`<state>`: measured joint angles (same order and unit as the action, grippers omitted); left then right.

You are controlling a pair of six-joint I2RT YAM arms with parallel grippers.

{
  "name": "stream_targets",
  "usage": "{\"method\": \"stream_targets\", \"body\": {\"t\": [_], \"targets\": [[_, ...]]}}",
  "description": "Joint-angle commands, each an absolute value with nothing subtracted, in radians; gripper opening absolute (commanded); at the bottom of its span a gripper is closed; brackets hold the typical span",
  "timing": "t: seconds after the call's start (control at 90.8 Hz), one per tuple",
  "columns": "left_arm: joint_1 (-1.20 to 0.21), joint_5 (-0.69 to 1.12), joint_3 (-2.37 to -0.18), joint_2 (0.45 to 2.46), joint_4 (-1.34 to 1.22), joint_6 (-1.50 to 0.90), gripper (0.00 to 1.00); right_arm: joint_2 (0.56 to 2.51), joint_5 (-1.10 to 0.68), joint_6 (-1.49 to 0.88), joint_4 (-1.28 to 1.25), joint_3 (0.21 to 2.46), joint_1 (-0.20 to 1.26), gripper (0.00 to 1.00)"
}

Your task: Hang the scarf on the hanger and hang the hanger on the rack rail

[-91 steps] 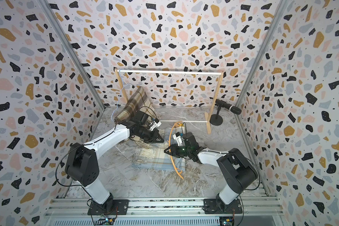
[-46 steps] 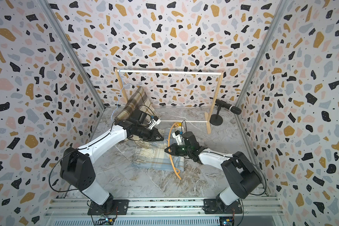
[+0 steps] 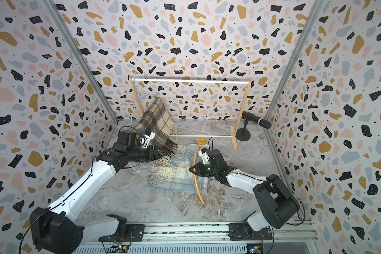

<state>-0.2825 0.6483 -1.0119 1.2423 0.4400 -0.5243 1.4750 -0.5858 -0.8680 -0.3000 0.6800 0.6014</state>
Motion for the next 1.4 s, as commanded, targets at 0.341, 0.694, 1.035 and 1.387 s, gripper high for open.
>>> {"method": "stream_targets", "body": {"t": [0.341,0.694,1.035,1.387], "targets": [[-0.460,0.633,-1.009,1.589,0.108,-0.697,0.70,1.404,-0.574,-0.848,-0.315,0.657,0.597,0.00],[-0.559,0.619,-1.102,1.797,0.097,-0.690,0.68,1.412,-0.592,-0.871,-0.370,0.645,0.596,0.00],[-0.581,0.680,-1.081,1.858,0.001,-0.735,0.31,1.410,-0.589,-0.883,-0.384,0.643,0.590,0.00],[-0.520,0.683,-1.141,1.695,0.171,-0.626,0.00,1.361,-0.626,-0.896,-0.369,0.642,0.539,0.00]]}}
